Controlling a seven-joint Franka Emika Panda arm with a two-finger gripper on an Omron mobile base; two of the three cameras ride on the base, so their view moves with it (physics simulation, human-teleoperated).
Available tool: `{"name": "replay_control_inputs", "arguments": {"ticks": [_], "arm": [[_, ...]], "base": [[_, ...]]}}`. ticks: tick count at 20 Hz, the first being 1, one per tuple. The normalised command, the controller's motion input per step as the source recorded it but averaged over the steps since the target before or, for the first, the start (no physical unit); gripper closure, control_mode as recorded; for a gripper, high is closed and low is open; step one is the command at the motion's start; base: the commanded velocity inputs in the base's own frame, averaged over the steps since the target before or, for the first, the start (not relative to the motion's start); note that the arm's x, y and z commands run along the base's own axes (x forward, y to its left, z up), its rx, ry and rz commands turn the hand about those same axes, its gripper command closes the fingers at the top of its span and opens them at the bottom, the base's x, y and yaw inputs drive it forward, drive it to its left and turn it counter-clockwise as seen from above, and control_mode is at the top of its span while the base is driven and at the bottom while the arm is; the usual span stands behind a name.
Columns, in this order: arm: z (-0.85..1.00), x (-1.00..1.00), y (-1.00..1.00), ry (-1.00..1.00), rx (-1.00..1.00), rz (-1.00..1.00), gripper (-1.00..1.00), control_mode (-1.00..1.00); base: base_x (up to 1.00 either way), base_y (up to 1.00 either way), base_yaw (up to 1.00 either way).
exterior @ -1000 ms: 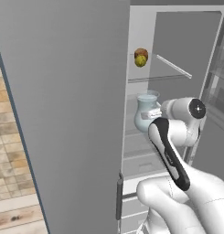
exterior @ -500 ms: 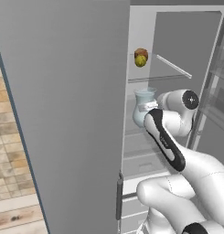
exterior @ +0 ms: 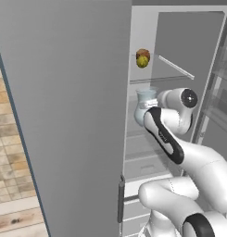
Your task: Move the lemon and bread from the second highest shelf to the top shelf to make space. Then, place the pitcher from the counter on the cleared second highest shelf.
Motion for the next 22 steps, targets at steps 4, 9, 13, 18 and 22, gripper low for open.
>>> {"name": "replay_control_inputs", "arguments": {"ticks": [4,9,13,18,22], "arm": [[-0.52,0.1,0.0,-0.25,0.0,-0.06,1.0,-1.0],[-0.56,0.17,0.0,-0.22,0.0,-0.06,1.0,-1.0],[-0.48,0.33,0.0,-0.12,0.0,-0.05,1.0,-1.0],[-0.31,0.53,0.0,-0.06,0.0,-0.03,1.0,-1.0],[-0.34,0.59,0.0,-0.01,0.0,-0.02,1.0,-1.0]], "base": [[0.0,0.0,0.0],[0.0,0.0,0.0],[0.0,0.0,0.0],[0.0,0.0,0.0],[0.0,0.0,0.0]]}}
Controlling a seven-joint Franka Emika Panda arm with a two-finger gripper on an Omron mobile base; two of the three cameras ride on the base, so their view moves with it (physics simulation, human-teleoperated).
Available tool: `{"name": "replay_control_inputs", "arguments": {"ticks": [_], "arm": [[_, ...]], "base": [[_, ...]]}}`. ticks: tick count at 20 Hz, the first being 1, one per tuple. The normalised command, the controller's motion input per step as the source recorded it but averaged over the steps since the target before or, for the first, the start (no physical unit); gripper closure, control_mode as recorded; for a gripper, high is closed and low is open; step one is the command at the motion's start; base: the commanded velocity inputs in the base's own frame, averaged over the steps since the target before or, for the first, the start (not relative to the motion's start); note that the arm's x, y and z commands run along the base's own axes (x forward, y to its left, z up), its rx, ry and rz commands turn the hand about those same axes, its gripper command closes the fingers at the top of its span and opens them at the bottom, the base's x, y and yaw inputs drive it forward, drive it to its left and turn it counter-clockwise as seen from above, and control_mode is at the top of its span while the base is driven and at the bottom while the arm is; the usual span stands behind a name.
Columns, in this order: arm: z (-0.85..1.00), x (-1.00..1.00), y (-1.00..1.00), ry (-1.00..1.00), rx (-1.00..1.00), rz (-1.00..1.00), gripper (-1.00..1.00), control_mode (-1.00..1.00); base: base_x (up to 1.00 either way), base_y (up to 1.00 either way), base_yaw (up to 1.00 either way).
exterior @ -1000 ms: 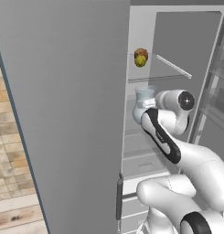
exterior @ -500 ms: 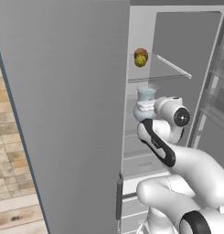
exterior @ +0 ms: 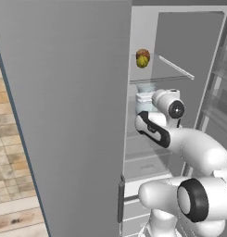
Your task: Move the lemon and bread from the second highest shelf to the top shelf to make space. Then, place the pitcher from the counter on the cleared second highest shelf.
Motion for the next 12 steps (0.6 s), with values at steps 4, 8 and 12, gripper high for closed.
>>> {"name": "replay_control_inputs", "arguments": {"ticks": [4,8,12], "arm": [[-0.55,0.46,-0.01,0.0,0.0,0.0,1.0,-1.0],[-0.74,0.15,-0.01,-0.06,0.0,0.0,1.0,-1.0],[-0.9,-0.01,0.0,-0.14,-0.01,0.0,-1.0,-1.0]], "base": [[0.0,0.0,0.0],[0.0,0.0,0.0],[0.0,0.0,0.0]]}}
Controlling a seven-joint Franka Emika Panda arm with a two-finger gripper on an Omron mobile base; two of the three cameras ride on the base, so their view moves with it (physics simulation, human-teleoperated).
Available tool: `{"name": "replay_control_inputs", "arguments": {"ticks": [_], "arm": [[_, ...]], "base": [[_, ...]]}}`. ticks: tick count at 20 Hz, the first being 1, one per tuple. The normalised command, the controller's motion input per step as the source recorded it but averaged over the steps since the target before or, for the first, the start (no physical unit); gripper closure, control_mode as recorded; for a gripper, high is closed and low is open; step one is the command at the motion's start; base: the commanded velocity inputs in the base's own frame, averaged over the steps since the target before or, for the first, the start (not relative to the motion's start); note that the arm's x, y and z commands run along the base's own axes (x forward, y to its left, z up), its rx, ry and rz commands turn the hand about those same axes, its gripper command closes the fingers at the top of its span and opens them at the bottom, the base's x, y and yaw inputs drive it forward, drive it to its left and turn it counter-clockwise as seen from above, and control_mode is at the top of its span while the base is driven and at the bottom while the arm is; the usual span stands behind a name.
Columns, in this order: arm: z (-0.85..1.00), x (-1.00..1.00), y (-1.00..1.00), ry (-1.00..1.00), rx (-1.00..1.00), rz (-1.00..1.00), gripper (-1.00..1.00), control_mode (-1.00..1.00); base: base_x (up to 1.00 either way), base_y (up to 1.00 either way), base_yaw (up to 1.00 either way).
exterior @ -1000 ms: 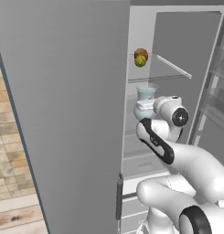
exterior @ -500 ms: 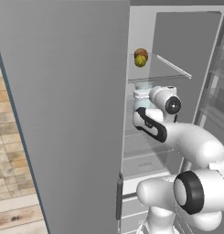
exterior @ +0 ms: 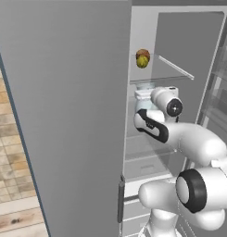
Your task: Move the lemon and bread from the second highest shelf to the top shelf to make space. Then, place the pitcher from the counter on the cleared second highest shelf.
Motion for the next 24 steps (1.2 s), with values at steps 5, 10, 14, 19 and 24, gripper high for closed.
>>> {"name": "replay_control_inputs", "arguments": {"ticks": [5,10,14,19,24], "arm": [[-0.79,-0.03,-0.04,-0.12,-0.01,0.0,-1.0,-1.0],[-0.27,-0.05,-0.04,-0.02,0.0,0.0,-1.0,-1.0],[0.0,-0.34,0.01,0.0,0.0,0.0,-1.0,-1.0],[0.0,-0.56,0.13,0.01,0.0,0.0,-1.0,-1.0],[0.14,-0.74,0.15,0.0,-0.01,0.02,-1.0,-1.0]], "base": [[0.0,0.0,0.0],[0.0,0.0,0.0],[0.0,0.0,0.0],[0.0,0.0,0.0],[0.0,0.0,0.0]]}}
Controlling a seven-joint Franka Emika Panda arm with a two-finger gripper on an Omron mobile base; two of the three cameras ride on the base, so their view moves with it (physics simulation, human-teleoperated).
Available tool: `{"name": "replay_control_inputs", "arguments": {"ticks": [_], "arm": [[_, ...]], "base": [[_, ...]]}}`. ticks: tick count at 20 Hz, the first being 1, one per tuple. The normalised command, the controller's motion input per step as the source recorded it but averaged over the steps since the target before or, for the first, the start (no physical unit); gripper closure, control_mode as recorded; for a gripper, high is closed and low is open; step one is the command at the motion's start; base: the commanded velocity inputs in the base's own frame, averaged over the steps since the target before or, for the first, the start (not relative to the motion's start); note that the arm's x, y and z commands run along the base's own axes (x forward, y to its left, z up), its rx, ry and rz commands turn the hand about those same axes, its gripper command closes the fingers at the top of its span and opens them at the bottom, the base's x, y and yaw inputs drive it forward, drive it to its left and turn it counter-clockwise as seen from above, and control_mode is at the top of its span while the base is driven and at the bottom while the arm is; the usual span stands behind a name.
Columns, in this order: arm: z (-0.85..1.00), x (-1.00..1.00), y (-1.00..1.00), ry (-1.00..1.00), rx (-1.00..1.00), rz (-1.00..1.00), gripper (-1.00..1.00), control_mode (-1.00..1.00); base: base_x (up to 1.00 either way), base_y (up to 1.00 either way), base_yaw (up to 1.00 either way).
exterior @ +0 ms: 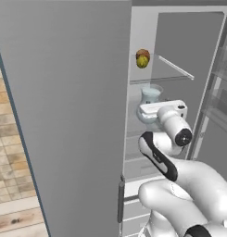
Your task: Move the lemon and bread from the second highest shelf to the top shelf to make space. Then, place the pitcher from the counter on the cleared second highest shelf.
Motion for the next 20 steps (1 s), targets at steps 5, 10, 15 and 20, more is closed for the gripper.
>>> {"name": "replay_control_inputs", "arguments": {"ticks": [5,10,15,20], "arm": [[0.37,-0.88,0.25,0.0,-0.03,0.06,-1.0,-1.0],[0.39,-0.92,0.23,0.11,-0.01,0.06,-1.0,-1.0],[0.22,-1.0,0.16,0.23,0.0,0.01,-1.0,-1.0],[0.03,-1.0,0.12,0.24,0.0,0.0,-1.0,-1.0]], "base": [[0.0,0.0,0.0],[0.0,0.0,0.0],[0.0,0.0,0.0],[0.0,0.0,0.0]]}}
